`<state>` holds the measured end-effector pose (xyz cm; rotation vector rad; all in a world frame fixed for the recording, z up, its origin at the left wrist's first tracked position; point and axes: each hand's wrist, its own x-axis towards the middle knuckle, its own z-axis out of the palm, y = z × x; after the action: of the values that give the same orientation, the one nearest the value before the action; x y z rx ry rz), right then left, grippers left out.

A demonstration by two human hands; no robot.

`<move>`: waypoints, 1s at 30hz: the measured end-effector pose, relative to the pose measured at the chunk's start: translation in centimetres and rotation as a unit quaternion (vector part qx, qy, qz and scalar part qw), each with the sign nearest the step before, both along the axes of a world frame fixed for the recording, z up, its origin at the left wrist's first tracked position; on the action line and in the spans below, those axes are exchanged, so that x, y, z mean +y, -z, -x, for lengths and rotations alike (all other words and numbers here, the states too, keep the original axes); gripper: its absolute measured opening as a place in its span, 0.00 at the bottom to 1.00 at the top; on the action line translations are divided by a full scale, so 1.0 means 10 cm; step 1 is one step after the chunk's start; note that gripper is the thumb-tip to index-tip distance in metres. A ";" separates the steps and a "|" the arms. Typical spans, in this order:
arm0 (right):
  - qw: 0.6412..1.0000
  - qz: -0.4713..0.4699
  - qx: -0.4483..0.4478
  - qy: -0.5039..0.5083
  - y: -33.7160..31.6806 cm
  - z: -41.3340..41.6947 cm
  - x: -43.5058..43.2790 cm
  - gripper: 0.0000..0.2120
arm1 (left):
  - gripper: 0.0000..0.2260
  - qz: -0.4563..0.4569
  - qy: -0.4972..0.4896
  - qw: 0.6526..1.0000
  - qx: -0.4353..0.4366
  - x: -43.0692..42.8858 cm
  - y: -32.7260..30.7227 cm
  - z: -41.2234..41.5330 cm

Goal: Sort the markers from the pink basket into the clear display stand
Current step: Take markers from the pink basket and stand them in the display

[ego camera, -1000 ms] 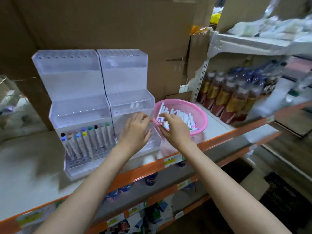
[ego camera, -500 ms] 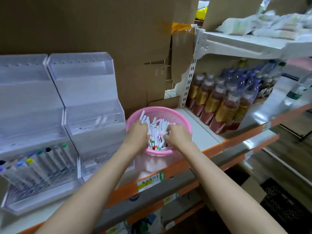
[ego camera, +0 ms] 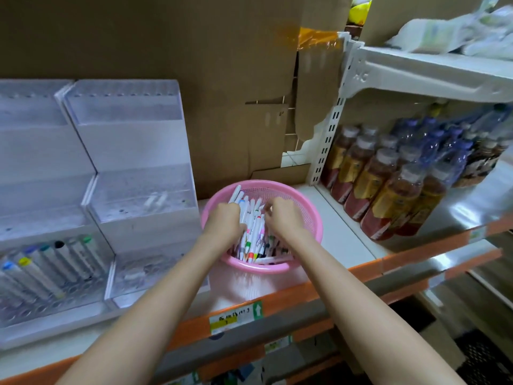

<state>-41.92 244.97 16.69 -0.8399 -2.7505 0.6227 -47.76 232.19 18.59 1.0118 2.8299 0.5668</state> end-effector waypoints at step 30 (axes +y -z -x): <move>0.981 0.125 0.144 -0.044 -0.06 -0.13 0.01 0.26 | 0.23 -0.236 -0.024 0.970 -0.046 0.00 0.04 0.01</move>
<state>-40.65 245.06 17.29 -0.6190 -2.4886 1.0372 -47.82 232.20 18.19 0.9421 2.6997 1.3004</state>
